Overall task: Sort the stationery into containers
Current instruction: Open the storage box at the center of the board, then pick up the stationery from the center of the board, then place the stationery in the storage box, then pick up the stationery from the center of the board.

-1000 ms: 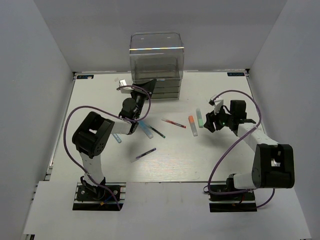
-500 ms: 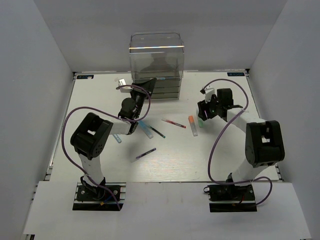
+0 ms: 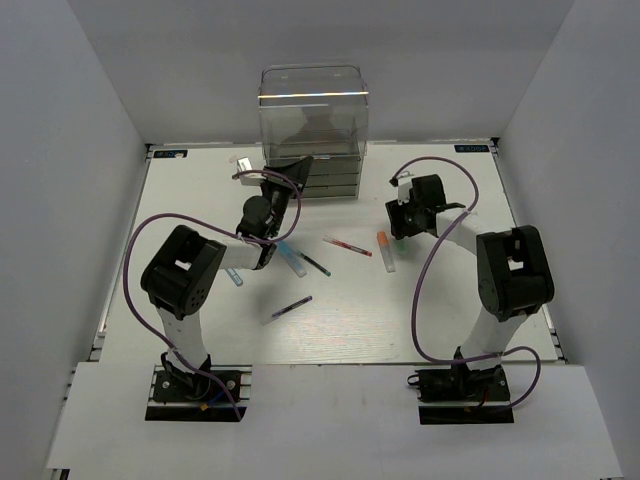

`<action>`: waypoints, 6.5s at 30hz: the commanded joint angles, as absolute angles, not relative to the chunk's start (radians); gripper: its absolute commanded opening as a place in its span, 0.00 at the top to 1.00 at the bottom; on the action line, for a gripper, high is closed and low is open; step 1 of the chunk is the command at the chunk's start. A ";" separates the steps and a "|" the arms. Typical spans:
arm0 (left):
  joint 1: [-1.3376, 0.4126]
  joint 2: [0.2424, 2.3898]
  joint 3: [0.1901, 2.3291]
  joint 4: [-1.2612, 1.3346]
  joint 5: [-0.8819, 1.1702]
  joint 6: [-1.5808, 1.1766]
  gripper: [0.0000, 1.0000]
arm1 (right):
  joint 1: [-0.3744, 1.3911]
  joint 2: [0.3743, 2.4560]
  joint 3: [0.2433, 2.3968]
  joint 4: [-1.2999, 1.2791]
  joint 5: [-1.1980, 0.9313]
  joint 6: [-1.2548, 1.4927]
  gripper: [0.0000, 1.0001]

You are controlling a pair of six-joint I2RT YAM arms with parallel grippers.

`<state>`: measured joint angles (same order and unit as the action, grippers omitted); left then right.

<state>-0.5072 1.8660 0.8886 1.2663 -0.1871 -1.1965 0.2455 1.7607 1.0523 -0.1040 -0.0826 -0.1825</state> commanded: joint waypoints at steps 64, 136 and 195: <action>-0.508 1.778 0.882 1.335 -0.202 -1.197 0.88 | 0.477 1.621 0.916 0.687 -0.388 -1.075 0.95; -0.508 1.778 0.845 1.371 -0.193 -1.215 0.88 | 0.538 2.091 1.304 1.058 -0.132 -1.233 1.00; -0.508 1.759 0.825 1.353 -0.184 -1.215 0.88 | 0.523 1.445 0.742 0.705 -0.301 -0.714 0.76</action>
<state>-0.5072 1.8267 0.8371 1.3140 -0.1875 -1.2186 0.5301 1.5600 0.7361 0.9188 -0.3428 -0.8852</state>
